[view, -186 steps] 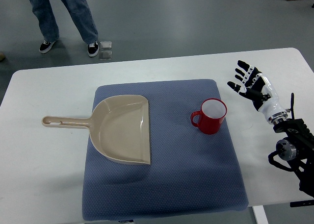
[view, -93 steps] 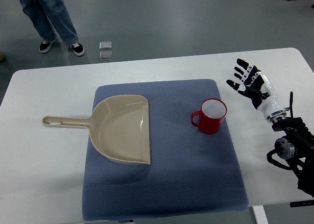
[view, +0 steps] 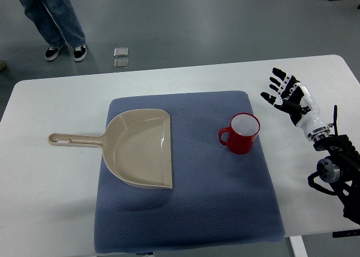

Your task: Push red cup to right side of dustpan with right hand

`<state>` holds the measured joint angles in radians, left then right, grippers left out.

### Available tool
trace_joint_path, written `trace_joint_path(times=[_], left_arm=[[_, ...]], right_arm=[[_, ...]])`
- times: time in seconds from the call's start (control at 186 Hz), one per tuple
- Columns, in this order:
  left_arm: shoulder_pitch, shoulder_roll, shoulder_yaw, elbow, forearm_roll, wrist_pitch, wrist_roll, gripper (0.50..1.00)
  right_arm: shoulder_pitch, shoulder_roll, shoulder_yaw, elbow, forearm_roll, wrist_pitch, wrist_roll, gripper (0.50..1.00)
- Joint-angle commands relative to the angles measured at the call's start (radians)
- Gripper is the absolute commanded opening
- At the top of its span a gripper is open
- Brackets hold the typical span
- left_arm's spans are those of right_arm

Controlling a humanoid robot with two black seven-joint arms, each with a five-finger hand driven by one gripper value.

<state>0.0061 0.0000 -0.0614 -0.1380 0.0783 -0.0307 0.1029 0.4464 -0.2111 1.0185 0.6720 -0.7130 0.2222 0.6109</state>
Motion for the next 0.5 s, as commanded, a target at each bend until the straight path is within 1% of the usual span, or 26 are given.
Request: trace_joint_path(times=[0.0, 0.15, 0.231, 0.317, 0.494], left_arm=[[0.0, 0.0, 0.0, 0.0, 0.0, 0.0, 0.0, 1.0], [0.0, 0.0, 0.0, 0.0, 0.0, 0.0, 0.0, 1.0], [0.0, 0.0, 0.0, 0.0, 0.0, 0.0, 0.0, 1.0], [0.0, 0.0, 0.0, 0.0, 0.0, 0.0, 0.0, 1.0], [0.0, 0.0, 0.0, 0.0, 0.0, 0.0, 0.0, 1.0]], right_arm=[[0.001, -0.007, 0.0, 0.001, -0.006, 0.014, 0.0, 0.926], [-0.009, -0.039, -0.011, 0.003, -0.009, 0.074, 0.0, 0.924], [-0.009, -0.045, -0.034, 0.009, -0.011, 0.088, 0.0, 0.924], [-0.018, -0.08, -0.057, 0.02, -0.011, 0.097, 0.0, 0.924], [-0.06, -0.152, -0.117, 0.115, -0.011, 0.098, 0.0, 0.924]])
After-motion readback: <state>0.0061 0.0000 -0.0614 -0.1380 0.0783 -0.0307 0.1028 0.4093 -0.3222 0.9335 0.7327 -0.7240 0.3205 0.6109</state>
